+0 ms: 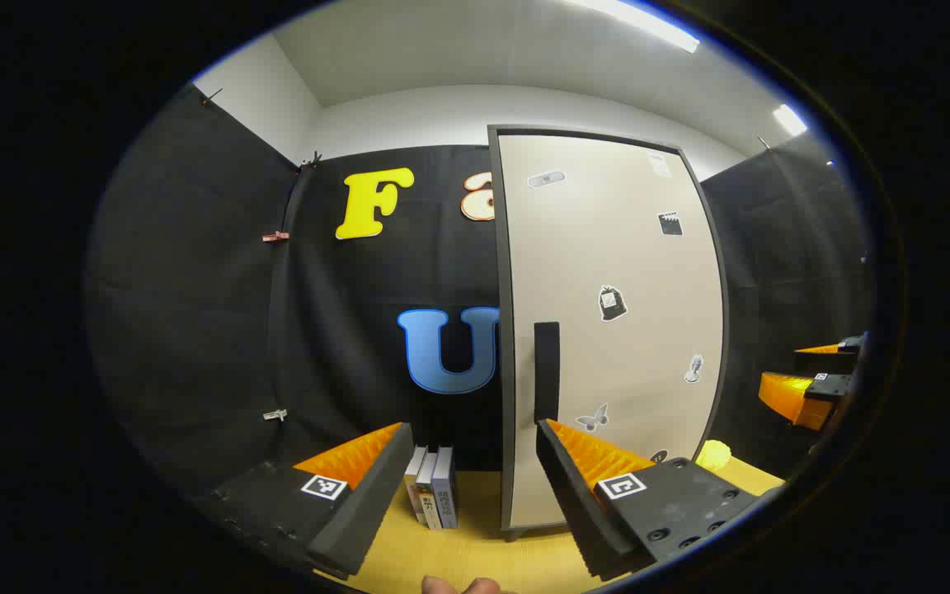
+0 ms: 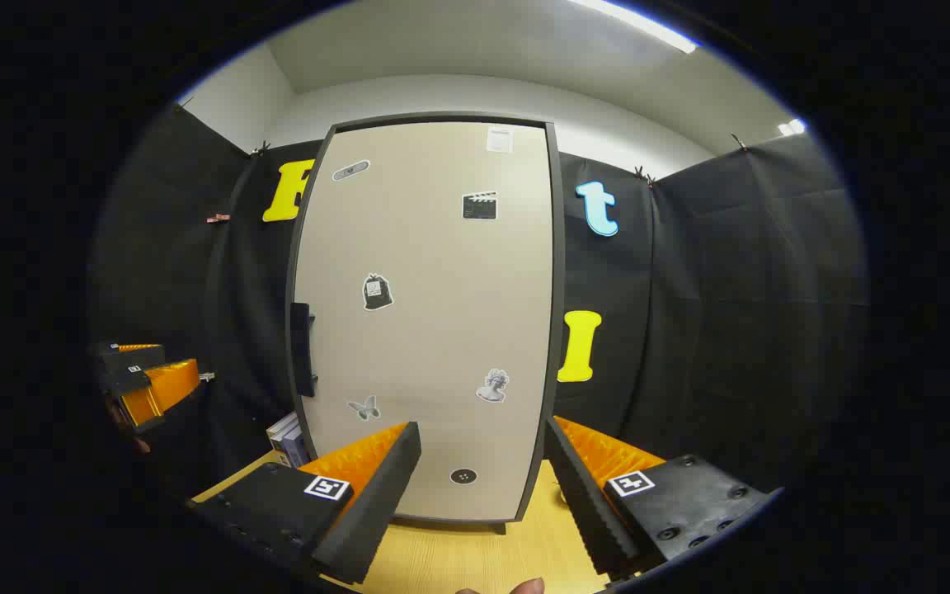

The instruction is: Open the cabinet door with the right hand, grasp the bottle in the cabinet with the left hand and place it on the coaster, then close the cabinet door with the right hand.

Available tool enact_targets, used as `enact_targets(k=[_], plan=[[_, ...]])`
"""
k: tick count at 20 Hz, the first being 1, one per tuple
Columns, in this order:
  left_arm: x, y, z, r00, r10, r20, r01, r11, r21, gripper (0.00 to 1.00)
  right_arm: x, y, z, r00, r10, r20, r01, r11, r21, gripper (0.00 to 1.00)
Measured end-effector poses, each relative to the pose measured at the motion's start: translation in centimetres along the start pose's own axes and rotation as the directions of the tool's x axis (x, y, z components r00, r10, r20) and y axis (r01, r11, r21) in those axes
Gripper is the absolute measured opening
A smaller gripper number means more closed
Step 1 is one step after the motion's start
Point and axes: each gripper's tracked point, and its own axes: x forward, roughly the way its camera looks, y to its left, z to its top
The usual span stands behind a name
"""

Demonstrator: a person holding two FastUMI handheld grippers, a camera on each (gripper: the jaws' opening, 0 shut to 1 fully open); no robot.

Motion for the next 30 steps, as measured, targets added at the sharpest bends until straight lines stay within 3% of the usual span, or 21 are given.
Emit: enact_targets(k=[20,24,30], plan=[[-0.3,0.1,-0.2,1.000,-0.021,0.007,0.021,1.000,0.012,0.95,-0.8,0.2,0.4,0.999,-0.034,0.006,0.034,0.999,-0.009,0.97],[-0.3,1.1,-0.6,1.000,-0.015,-0.002,0.015,1.000,-0.007,0.95,0.0,2.5,1.3,1.000,0.004,0.018,-0.004,1.000,0.001,0.97],[-0.8,4.4,-1.2,1.000,0.027,-0.015,-0.027,1.000,-0.004,0.95,3.2,9.8,2.9,0.994,0.103,0.041,-0.105,0.994,0.039,0.97]])
